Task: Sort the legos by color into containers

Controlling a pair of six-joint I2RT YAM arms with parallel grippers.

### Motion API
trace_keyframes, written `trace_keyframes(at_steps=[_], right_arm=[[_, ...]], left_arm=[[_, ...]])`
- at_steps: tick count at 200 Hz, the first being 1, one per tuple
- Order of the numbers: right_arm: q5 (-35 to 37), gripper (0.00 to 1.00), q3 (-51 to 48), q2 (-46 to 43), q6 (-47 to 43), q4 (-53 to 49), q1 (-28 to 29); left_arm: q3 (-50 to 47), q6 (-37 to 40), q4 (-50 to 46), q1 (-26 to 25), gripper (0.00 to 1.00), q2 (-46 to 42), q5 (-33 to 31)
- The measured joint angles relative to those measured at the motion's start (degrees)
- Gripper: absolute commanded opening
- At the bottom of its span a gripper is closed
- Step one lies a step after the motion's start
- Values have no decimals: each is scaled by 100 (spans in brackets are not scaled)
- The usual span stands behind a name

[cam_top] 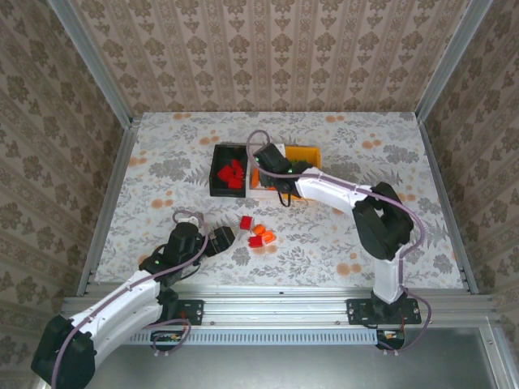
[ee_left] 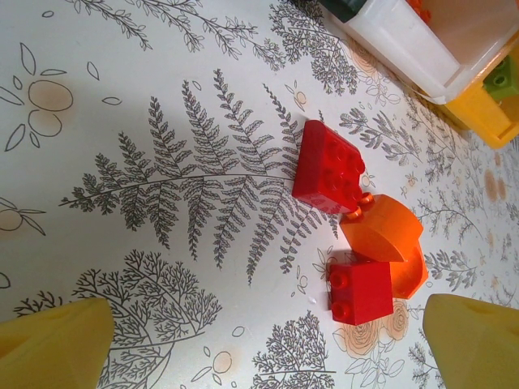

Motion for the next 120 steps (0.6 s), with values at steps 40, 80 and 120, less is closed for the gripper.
trace_keyframes(at_steps=[40,80,120], right_arm=[[-111,50,844,831,-334,-199,-120],[-249,55,1019,848,-518,-282,-114],[-330,52,175,177,-638,-225,0]], left_arm=[[61,17,-70,15,100,59,-22],[212,109,-57,15,100,566,7],[343,131,72,13,100,1084,46]])
